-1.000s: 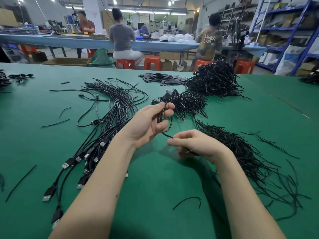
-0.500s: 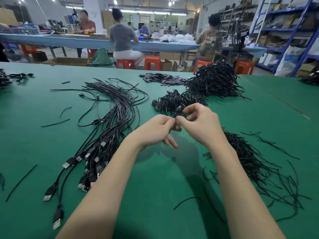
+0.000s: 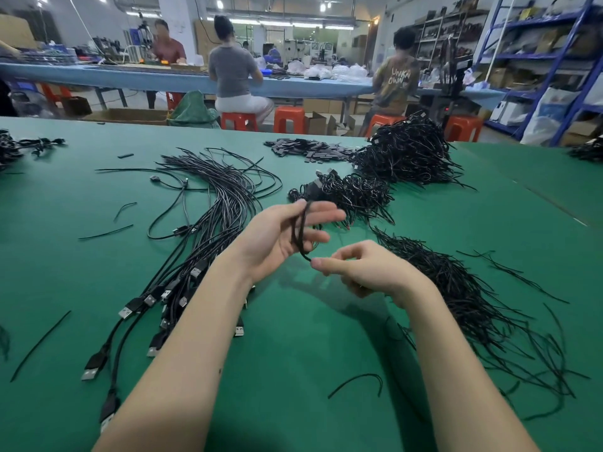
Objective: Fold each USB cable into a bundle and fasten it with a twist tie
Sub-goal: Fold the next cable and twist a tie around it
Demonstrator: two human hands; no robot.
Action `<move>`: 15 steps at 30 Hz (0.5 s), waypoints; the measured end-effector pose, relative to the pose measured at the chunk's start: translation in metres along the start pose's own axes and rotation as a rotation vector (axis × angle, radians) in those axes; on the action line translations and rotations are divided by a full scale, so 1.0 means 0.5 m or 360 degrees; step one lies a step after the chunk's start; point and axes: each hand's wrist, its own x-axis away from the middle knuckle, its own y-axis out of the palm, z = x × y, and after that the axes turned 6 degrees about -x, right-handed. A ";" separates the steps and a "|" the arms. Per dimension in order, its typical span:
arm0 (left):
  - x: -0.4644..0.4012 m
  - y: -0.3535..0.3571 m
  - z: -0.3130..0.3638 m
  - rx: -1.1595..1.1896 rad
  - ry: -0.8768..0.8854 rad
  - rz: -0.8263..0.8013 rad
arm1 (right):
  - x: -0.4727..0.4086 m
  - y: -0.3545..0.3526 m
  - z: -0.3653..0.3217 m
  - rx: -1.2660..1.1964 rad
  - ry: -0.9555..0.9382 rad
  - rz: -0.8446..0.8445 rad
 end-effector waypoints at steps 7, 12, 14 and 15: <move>0.008 0.004 -0.003 -0.0754 -0.0123 -0.0373 | 0.007 -0.050 -0.011 0.0453 -0.0352 0.0325; 0.008 0.005 -0.001 -0.1348 -0.0266 -0.0380 | 0.010 -0.048 -0.018 0.0769 -0.0382 0.0753; 0.002 0.012 -0.008 -0.1466 -0.0278 -0.0253 | 0.008 -0.041 -0.026 0.0637 -0.0414 0.0843; -0.004 0.018 -0.015 -0.1477 -0.0252 -0.0152 | 0.006 -0.036 -0.031 0.0432 -0.0453 0.0819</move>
